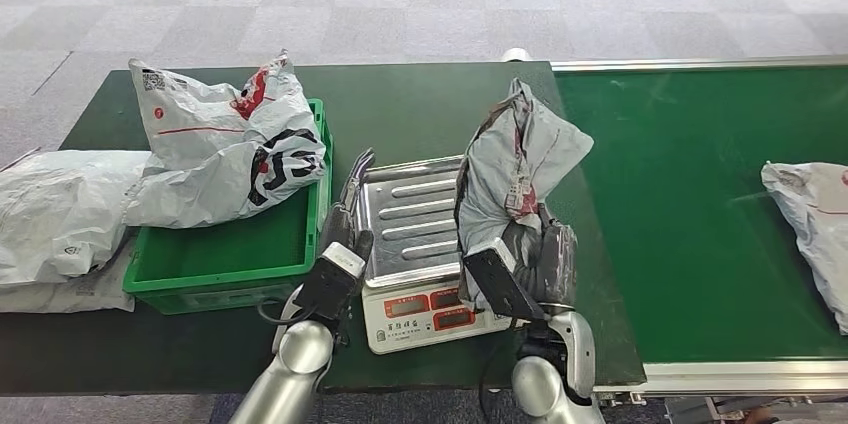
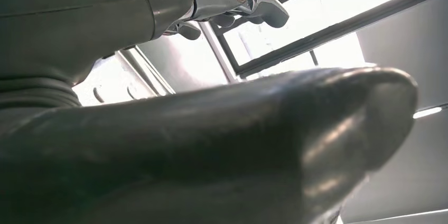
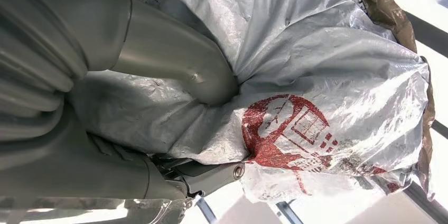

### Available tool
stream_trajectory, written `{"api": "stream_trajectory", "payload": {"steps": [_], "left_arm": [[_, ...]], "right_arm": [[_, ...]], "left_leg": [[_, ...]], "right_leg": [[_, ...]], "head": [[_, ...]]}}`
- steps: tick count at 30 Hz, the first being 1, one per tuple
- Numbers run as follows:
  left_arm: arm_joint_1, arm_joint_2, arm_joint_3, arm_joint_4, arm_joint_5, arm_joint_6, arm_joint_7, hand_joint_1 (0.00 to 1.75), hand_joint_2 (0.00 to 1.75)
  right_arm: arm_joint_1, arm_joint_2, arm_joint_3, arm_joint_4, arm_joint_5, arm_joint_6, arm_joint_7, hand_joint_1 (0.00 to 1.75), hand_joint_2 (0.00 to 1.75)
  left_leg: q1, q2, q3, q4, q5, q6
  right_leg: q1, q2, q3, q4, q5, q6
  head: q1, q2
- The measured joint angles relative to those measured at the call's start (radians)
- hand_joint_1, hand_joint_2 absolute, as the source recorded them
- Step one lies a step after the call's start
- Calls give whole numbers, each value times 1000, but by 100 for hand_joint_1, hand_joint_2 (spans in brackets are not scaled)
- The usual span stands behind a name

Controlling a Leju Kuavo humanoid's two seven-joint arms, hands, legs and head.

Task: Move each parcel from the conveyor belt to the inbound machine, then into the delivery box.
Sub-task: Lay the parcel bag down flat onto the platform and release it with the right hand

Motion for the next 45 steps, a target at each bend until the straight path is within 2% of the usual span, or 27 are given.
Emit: {"api": "stream_trajectory", "payload": {"steps": [5, 12, 13, 16, 17, 23, 31, 37, 45], "left_arm": [[0, -1, -3, -5, -10, -5, 18, 0, 0], [0, -1, -3, -13, -12, -5, 23, 0, 0], [1, -1, -3, -17, -14, -5, 25, 0, 0], [4, -1, -3, -38, -26, -5, 37, 0, 0], [5, -1, -3, -44, -31, -5, 41, 0, 0], [9, -1, -3, -71, -45, -5, 47, 0, 0], [10, -1, -3, -83, -46, -5, 47, 0, 0], [10, -1, -3, -83, -46, -7, 47, 0, 0], [9, -1, -3, -79, -46, -8, 47, 0, 0]], "right_arm": [[63, -3, 0, -63, -9, 52, 17, 175, 175], [79, -5, -1, -84, -16, 80, 19, 175, 175], [79, -5, -2, -83, -16, 85, 22, 166, 175], [74, -5, -9, -75, 0, 82, 38, 38, 175], [71, -5, -14, -71, 10, 76, 42, 2, 175], [63, -3, -50, -57, 57, 34, 54, 0, 175], [63, 1, -69, -56, 62, 24, 55, 0, 175], [65, 4, -90, -57, 26, -13, 30, 0, 175], [78, 4, -108, -63, -19, -17, -9, 0, 175]], "left_leg": [[0, 0, -1, 0, 0, 0], [0, 0, -1, 0, 0, 0], [0, 0, -1, 0, 0, 0], [0, 0, -1, 0, 0, 0], [0, 0, -1, 0, 0, 0], [0, 0, -1, 0, 0, 0], [0, 0, -1, 0, 0, 0], [0, 0, -1, 0, 0, 0], [0, 0, -1, 0, 0, 0]], "right_leg": [[0, 1, -1, 0, 0, 0], [0, 1, -1, 0, 0, 0], [0, 1, -1, 0, 0, 0], [0, 0, 0, 0, 0, 0], [0, 0, 0, 0, 0, 0], [0, 0, 0, 0, 0, 0], [0, 0, 0, 0, 0, 0], [0, 0, 0, 0, 0, 0], [0, 0, -1, 0, 0, 0]], "head": [[0, 0], [0, 0], [0, 0], [0, 0], [0, 0], [0, 0], [0, 0], [0, 0], [0, 0]]}}
